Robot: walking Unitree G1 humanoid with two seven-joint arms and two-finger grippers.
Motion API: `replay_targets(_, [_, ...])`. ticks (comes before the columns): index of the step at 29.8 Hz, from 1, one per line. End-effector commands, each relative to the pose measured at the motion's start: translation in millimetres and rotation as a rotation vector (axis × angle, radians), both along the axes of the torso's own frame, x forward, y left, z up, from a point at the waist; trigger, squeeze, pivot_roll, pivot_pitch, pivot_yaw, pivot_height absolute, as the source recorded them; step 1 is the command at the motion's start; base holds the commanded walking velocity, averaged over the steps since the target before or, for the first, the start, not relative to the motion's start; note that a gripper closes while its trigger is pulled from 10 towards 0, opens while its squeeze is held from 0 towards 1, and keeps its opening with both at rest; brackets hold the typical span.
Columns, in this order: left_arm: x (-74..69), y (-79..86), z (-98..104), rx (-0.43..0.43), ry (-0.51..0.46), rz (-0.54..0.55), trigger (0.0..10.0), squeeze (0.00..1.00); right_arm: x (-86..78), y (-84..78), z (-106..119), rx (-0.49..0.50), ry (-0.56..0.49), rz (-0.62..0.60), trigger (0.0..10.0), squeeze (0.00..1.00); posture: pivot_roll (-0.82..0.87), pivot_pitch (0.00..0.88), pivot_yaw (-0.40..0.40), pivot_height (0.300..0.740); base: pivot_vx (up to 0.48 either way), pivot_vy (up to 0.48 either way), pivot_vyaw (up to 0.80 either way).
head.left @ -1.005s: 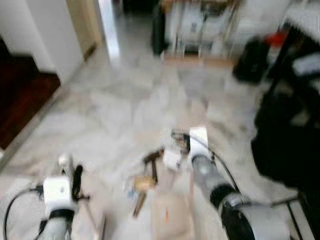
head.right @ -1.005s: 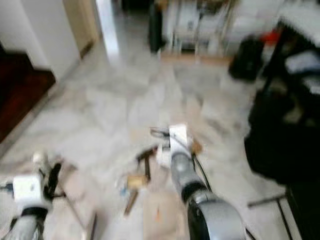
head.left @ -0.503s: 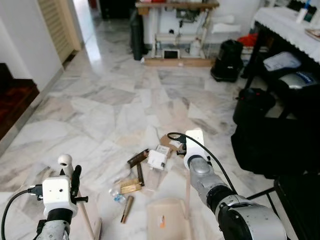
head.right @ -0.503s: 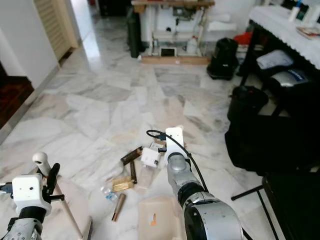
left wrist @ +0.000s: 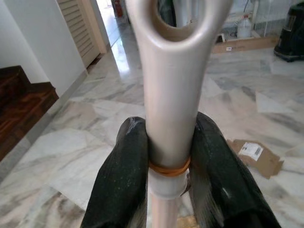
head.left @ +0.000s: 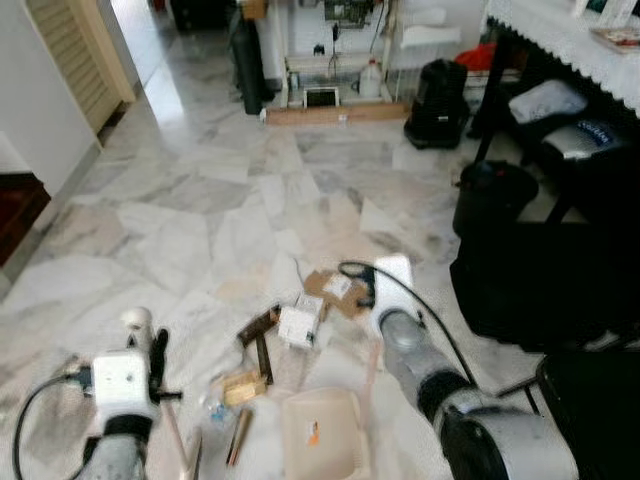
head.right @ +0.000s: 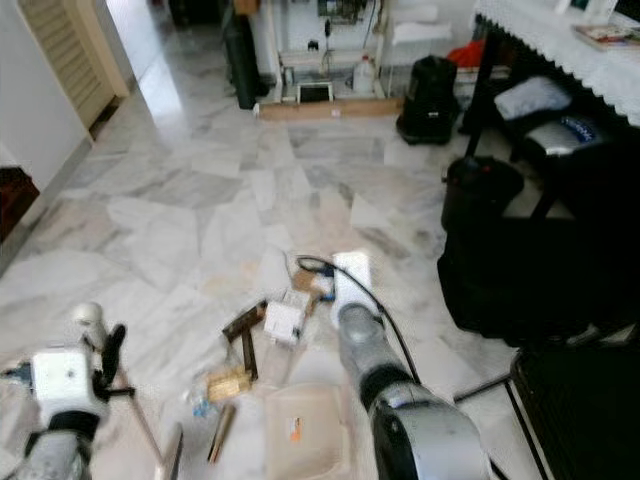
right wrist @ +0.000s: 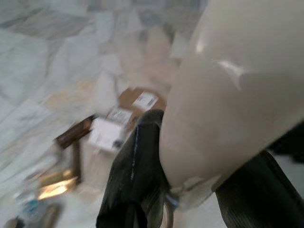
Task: Sweep floor
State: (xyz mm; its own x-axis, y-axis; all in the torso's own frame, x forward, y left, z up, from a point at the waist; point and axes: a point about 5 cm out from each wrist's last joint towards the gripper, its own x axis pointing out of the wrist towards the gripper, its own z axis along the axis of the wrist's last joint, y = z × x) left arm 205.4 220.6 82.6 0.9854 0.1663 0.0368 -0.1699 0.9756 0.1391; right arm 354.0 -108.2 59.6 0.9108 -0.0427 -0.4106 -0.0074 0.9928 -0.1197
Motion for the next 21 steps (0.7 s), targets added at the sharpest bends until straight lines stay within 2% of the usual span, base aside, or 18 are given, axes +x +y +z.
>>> replay_targets(1, [-1.1,5.8,5.8,0.032,-0.019,0.015,10.0,0.00,3.6,11.0,7.4,-0.004,-0.027,0.032,10.0,0.00,0.05,0.033,0.026,0.740,0.000,0.000,0.00])
replay_targets(21, [-4.5,4.9,1.0,0.079,0.028,-0.014,10.0,0.00,0.4,22.4,3.7,-0.017,0.015,0.081,10.0,0.00,0.05,0.041,0.027,0.740,0.000,0.000,0.00])
